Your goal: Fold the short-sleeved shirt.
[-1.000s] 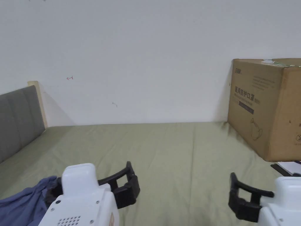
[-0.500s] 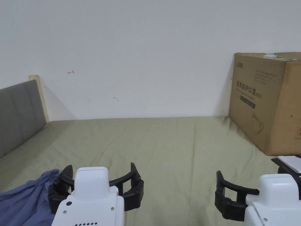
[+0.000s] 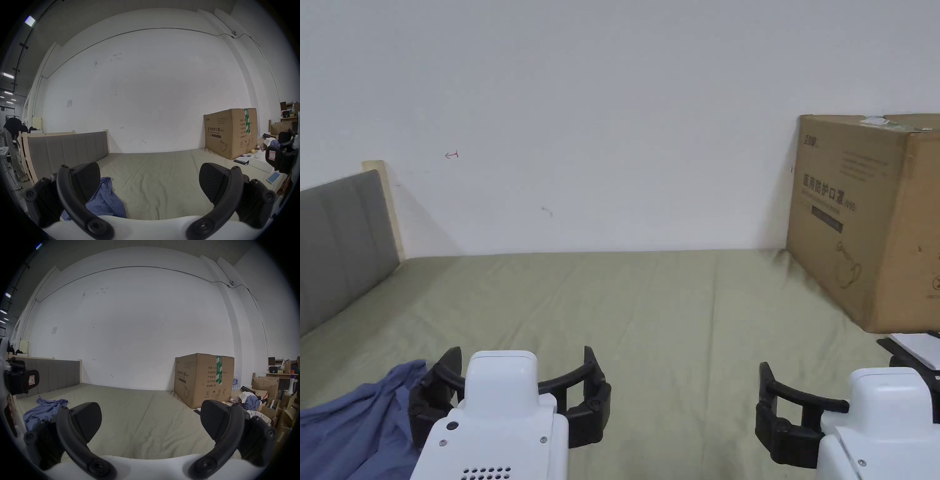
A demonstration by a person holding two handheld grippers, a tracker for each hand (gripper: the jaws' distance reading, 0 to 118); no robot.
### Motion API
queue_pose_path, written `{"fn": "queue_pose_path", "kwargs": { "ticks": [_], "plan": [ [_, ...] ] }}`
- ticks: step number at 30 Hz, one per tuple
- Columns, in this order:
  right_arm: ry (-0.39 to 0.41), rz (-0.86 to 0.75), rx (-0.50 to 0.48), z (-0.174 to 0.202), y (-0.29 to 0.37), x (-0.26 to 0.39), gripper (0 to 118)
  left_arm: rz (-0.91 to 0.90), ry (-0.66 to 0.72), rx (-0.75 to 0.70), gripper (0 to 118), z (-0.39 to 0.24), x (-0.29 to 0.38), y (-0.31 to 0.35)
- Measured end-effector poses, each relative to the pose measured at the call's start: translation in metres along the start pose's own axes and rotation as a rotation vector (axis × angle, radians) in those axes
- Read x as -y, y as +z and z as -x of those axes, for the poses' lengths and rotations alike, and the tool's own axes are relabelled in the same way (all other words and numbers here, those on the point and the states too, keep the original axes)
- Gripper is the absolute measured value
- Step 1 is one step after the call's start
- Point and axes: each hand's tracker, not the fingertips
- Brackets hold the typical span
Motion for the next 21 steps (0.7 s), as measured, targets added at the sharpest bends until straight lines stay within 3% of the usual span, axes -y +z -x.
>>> {"fn": "queue_pose_path", "kwargs": {
  "ticks": [6, 9, 18, 19, 20, 21],
  "plan": [
    [-0.01, -0.016, 0.029, -0.0004, 0.0026, -0.0004, 118, -0.017, -0.012, 0.017, 118, -0.0013, 0.001, 0.003],
    [0.0, -0.011, -0.018, -0.0005, 0.0023, -0.0013, 118, -0.023, -0.011, 0.013, 118, -0.0018, 0.0017, 0.0041],
    [0.001, -0.014, -0.003, 0.0024, 0.0062, -0.0003, 117, 0.003, -0.003, 0.01, 118, 0.0012, 0.0015, 0.0025],
    [-0.003, -0.005, -0.005, 0.0008, 0.006, -0.0004, 113, 0.004, -0.009, 0.008, 117, 0.0011, 0.0014, 0.0024],
    [-0.007, 0.004, -0.006, -0.0009, 0.0065, -0.0006, 98, 0.011, -0.017, 0.004, 110, 0.001, 0.0011, 0.0024],
    [-0.01, 0.006, -0.005, -0.0016, 0.0073, -0.0004, 98, 0.023, -0.023, 0.002, 110, 0.0003, 0.0001, 0.0025]
  ]
}}
